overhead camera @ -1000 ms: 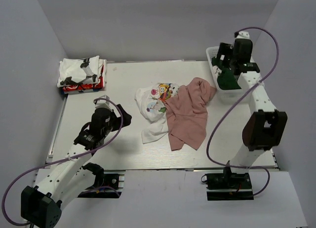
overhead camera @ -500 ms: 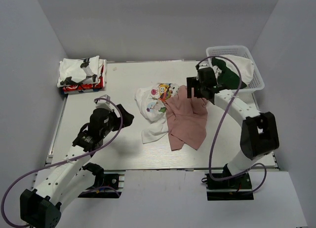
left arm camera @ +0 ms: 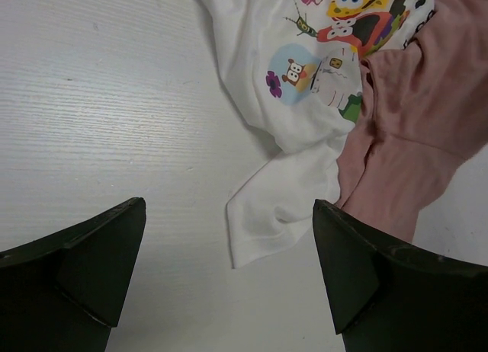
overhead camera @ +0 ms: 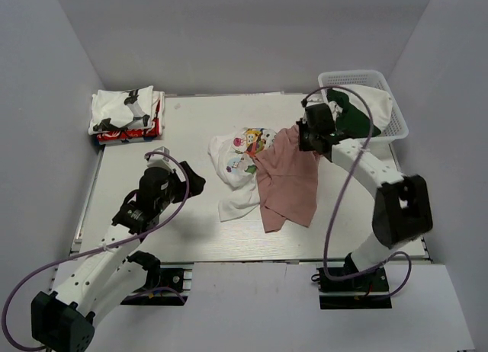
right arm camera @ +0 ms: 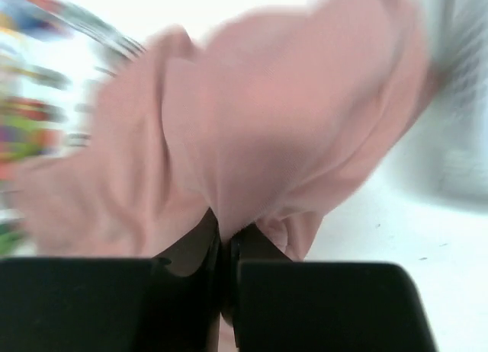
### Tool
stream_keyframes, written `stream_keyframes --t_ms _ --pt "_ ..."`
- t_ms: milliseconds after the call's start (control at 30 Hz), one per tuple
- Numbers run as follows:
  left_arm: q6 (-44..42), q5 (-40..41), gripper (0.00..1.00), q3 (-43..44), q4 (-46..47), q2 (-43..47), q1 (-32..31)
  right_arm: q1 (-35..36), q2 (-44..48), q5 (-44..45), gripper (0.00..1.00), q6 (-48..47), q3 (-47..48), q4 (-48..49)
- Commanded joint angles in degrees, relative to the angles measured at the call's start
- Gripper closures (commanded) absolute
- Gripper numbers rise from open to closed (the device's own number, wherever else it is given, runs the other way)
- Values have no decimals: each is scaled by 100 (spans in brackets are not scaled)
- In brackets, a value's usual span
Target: Fold and stack the t-shirts
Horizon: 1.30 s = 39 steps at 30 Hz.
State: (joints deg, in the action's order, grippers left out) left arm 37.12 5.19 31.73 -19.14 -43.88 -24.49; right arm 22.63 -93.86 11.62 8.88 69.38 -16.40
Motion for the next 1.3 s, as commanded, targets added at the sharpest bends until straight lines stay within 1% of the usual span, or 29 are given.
stream_keyframes --t_ms 0,100,133,167,200,233,267,300,333,400,433,467,533,567,600,633,667,767,867,900,933,967,1000,1033,1067,1100,1167,1200,1267 --pt "23 140 0 141 -46 -24 -12 4 1282 -370 100 -281 610 787" --pt "23 140 0 141 -46 -130 -12 -22 1624 -73 100 -475 927 1155" --pt "23 140 0 141 -99 -130 -12 -66 1661 41 100 -528 1337 1166" --pt "23 192 0 141 -99 -191 -12 -75 1661 364 100 -563 1497 1157" --pt "23 245 0 141 -169 -191 -12 -92 1661 481 100 -598 1656 1192" --pt "23 246 0 141 -169 -191 -12 -101 1661 612 100 -712 2031 1262" --pt "23 333 0 193 -230 -191 -12 -145 1643 1231 100 -756 2131 1489" --pt "23 386 0 194 -231 -191 -12 -197 1608 1481 100 -835 2236 1569" --pt "23 386 0 194 -231 -191 -12 -294 1539 2075 100 -1132 2524 2144" --pt "23 447 0 194 -231 -191 -12 -451 1407 2353 100 -1353 2964 2395" --pt "23 448 0 194 -231 -244 40 -514 1119 2441 100 -1572 3149 2675" --pt "23 448 0 194 -231 -244 41 -627 1003 2720 100 -1783 3647 2782" --pt "23 509 0 141 -231 -297 41 -821 460 2958 100 -2065 4028 3054" --pt "23 509 0 89 -231 -297 41 -935 326 2995 100 -2223 4578 3108" --pt "23 561 0 88 -231 -366 41 -1041 38 3030 100 -2355 4723 3221" --pt "23 562 0 36 -231 -428 41 -1190 -217 3100 100 -2400 4890 3275" --pt "23 562 0 35 -231 -429 41 -1235 -446 3101 100 -2470 5327 3336" --pt "23 562 0 35 -231 -683 41 -1533 -868 2926 100 -2357 5709 3223" --pt "23 440 0 88 -231 -937 41 -1735 -897 2451 100 -2129 5350 3047" --pt "23 439 0 88 -231 -1008 41 -1806 -888 2372 100 -1980 4757 3047" --pt "23 439 0 88 -231 -1087 -20 -1867 -836 2067 100 -1874 4516 3064" --pt "-29 230 0 140 -231 -1175 -21 -1946 -853 2012 100 -1768 4305 3073" --pt "-82 158 0 237 -231 -1385 -21 -2016 -888 1942 100 -1541 3746 3021" --pt "-143 45 0 299 -301 -1491 -21 -2061 -931 1732 100 -1452 3584 2916" --pt "-196 -26 0 386 -301 -1597 -21 -2026 -958 1669 100 -1373 3434 2897" --pt "-197 -27 0 387 -353 -1789 -21 -2148 -1063 1634 100 -1180 2876 2871" --pt "-258 -193 0 439 -354 -1948 -21 -2358 -1169 1651 100 -1056 2442 2836" --pt "-258 -255 0 440 -302 -2019 -21 -2395 -1369 1668 100 -925 2265 2653" --pt "-319 -500 0 379 -214 -2203 -21 -2517 -1642 1817 100 -530 2290 2380"
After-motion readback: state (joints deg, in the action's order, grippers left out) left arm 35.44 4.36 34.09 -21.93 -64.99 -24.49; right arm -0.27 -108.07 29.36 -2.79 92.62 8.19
